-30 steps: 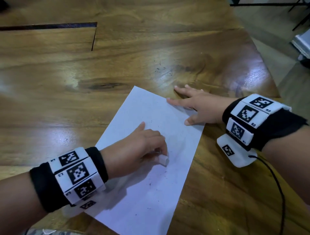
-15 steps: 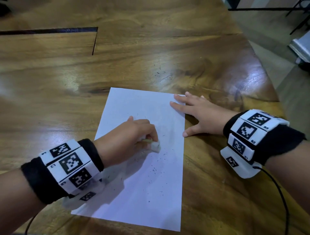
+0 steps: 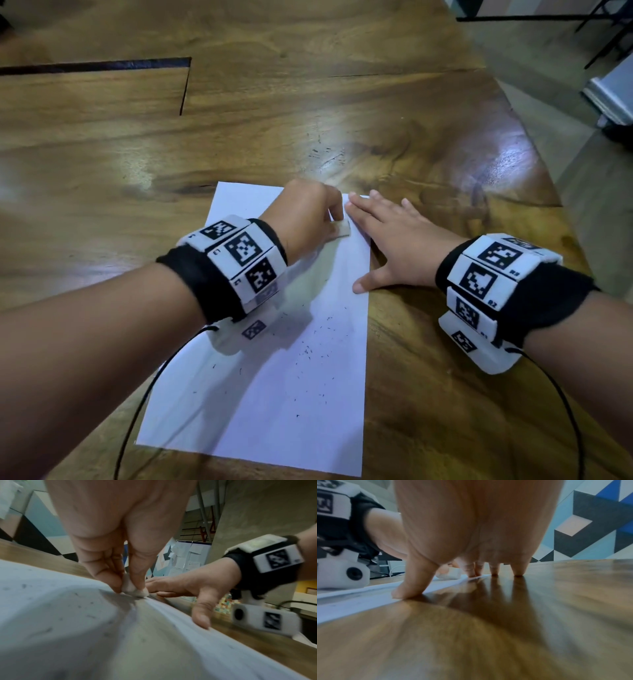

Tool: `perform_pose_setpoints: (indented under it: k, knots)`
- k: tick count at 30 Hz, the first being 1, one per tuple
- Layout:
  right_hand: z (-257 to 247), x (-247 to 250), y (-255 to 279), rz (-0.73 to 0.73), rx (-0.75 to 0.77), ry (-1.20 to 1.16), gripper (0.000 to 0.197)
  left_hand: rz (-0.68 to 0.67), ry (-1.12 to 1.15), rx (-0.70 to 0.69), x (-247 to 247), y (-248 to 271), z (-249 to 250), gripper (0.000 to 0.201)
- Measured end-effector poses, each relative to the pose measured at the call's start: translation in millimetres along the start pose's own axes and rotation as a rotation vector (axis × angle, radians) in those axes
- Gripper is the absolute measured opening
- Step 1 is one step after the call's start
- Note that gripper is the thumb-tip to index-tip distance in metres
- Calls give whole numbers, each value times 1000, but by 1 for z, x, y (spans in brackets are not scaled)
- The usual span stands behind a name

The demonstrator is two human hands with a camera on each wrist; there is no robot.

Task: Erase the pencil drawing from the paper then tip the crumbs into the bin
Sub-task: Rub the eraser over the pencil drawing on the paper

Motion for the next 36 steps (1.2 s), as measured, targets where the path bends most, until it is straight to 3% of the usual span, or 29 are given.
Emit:
perform_pose_setpoints:
  k: [5,11,13,17,24,27,33,36]
  knots:
    - [-2,-1,0,-40,-3,17,118,-219,-88,-159,-19,37,0,1]
    - [-2,-2,1,-67,1,23,125,-8,-45,-49,11,-11,7,9]
    - [-2,-2,1,-67,-1,24,125,-42,-53,-84,3,-3,11,5]
    - [-1,-3,0,-53,2,-1,126,-237,-140,-205,-21,33,5,2]
    - [-1,-4,0,-56,-6,-1,126,-36,-94,-79,5,-18,7,5]
    - [0,-3,1,-47,-1,-14,126,-78,-79,-76,-1,-2,3,15]
    - [-1,-4,1,-53,3,-23,126,-334,-169,-242,-32,71,-7,7]
    - [-1,-3,1,-52,2,-24,126,-262,-117,-179,-13,45,-9,9]
Point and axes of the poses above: each hand's wrist, its own y-axis away from the middle knuckle, its own x-axis out of the back of the hand, z = x × y, the point moved 8 cm from there along -y, towards the middle knuckle, and after that the axes turned 14 degrees about x, right-handed, at the moved point
